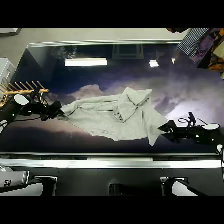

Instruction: Fold the clothes and pants, and hang the long-sleeved shirts on hangers.

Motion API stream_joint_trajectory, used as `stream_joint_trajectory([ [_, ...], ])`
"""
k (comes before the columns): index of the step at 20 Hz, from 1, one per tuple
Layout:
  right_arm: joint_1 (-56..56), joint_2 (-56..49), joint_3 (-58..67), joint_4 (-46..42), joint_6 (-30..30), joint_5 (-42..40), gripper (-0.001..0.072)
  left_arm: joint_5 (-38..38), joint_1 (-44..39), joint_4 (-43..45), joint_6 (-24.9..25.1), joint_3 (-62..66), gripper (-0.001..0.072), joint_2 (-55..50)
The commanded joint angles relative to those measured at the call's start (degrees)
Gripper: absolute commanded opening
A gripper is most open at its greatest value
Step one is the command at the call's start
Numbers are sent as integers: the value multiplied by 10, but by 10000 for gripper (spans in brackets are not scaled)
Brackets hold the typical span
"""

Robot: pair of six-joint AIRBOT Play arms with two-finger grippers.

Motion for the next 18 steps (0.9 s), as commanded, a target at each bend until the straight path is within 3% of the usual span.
stream_joint_trajectory([
  [1,0,-35,-2,62,-46,-17,473,0,0,0,0,1,21,0],
  [5,28,-44,-2,84,-63,-36,337,2,0,0,0,1,21,0],
  [6,52,-43,-2,83,-63,-50,334,2,0,0,0,1,21,0],
  [7,76,-43,-1,84,-62,-66,269,1,0,0,0,1,21,0],
  [8,90,-42,3,91,-60,-73,51,-3,0,0,0,1,21,1],
  [13,98,24,99,106,-45,-27,32,-12,2,-9,16,16,20,46],
  [15,98,71,192,105,-1,13,32,-31,2,-11,17,59,20,83],
  [18,98,146,382,71,90,3,32,-50,2,-10,17,175,20,156],
])
